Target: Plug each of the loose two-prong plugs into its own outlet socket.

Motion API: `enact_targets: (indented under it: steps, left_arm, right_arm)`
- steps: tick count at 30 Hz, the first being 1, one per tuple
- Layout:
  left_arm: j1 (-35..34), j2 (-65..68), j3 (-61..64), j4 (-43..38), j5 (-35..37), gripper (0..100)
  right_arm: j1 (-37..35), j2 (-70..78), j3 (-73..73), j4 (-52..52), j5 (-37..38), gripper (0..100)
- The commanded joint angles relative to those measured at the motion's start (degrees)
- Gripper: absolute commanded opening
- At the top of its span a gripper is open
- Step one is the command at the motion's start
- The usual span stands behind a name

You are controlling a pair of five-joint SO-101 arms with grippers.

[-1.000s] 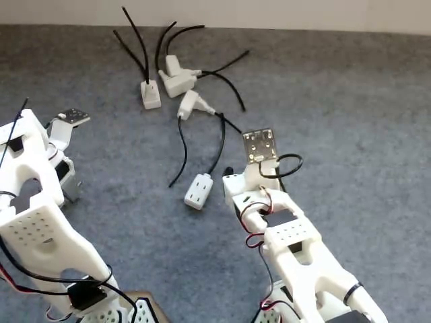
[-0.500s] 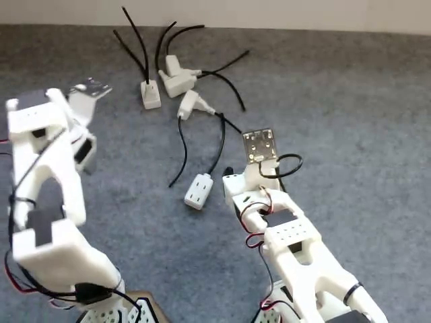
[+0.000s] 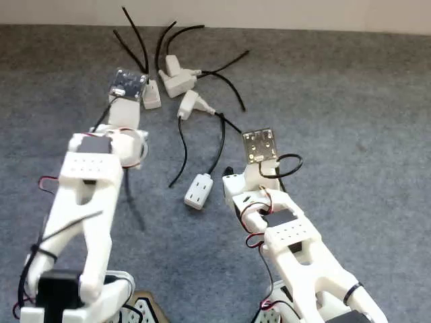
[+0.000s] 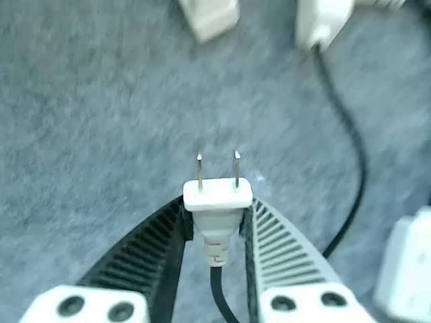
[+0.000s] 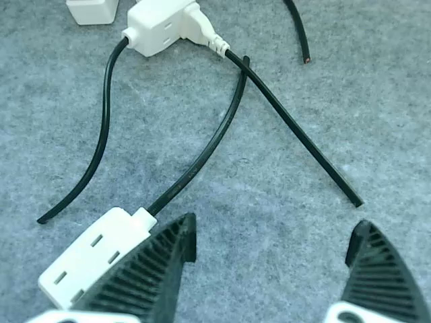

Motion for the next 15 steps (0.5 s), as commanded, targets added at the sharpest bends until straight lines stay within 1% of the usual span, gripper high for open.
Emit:
enact_targets:
  steps: [1, 6, 8, 11, 15]
  left_arm:
    - [8.04, -6.90, 2.51, -8.62, 6.68, 1]
    - [14.46, -11.12, 6.55, -18.73, 6.95, 1]
    - [17.10, -13.14, 9.45, -23.56, 6.95, 1]
    - [20.70, -17.71, 15.34, -32.44, 6.95, 1]
    - [22.64, -25.71, 24.84, -44.92, 7.03, 1]
  right_arm:
    - [0.75, -1.45, -0.75, -1.01, 0.70, 35.0]
    - [1.89, -2.07, -1.54, -0.66, 0.70, 35.0]
    - [3.38, -1.80, -4.09, 2.42, 0.70, 35.0]
    - [6.20, -1.54, -9.63, 9.80, 0.44, 35.0]
    - [8.66, -1.71, -14.37, 15.60, 0.44, 34.9]
